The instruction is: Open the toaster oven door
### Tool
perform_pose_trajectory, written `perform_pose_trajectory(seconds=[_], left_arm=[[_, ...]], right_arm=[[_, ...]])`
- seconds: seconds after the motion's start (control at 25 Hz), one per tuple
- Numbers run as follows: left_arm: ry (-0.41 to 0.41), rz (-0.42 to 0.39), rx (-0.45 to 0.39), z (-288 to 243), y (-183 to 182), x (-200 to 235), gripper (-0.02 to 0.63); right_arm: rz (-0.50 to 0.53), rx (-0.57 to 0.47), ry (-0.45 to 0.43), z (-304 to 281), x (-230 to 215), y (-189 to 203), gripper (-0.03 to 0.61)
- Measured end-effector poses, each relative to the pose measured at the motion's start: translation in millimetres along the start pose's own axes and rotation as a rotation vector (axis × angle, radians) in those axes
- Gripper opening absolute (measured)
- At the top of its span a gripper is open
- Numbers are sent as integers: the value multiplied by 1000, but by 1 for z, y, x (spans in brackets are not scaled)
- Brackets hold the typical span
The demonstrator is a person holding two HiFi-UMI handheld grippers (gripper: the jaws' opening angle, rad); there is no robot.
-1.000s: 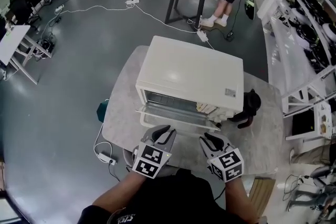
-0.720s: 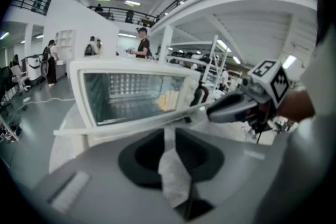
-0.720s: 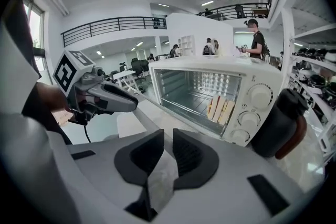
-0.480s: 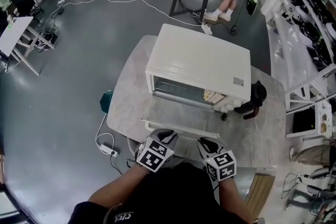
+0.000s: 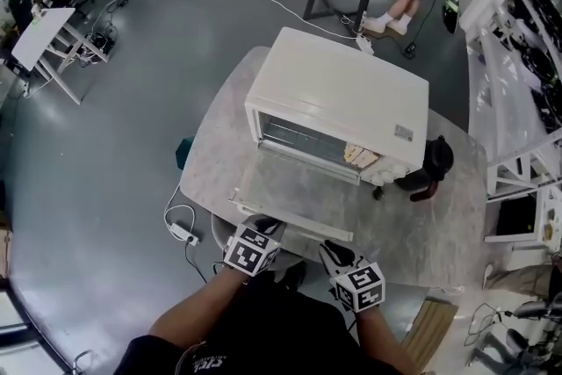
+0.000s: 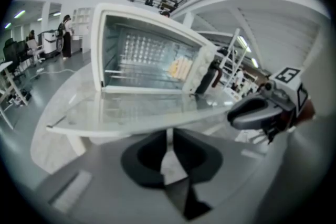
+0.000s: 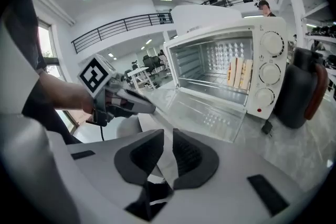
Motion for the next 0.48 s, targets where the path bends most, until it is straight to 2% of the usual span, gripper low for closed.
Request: perform_pose_trajectory(seconds=[0.2,0.48], left_arm=[[-32,70,-8,-9,20,-1,40],[-61,78,-42,-19,38,-2,37]], right_arm=[[52,-73,-43,-1,-2,-23,44],[14,34,-4,-35,-21,-11,46]])
Point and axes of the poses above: the fingertips, and each gripper's own axes: z backward along the fingers, x to its left, y out of its underside, the point moved 5 cm from there along z, backward along the fingers, and after that the axes turned 13 degrees about -z, right-handed, at the moved point
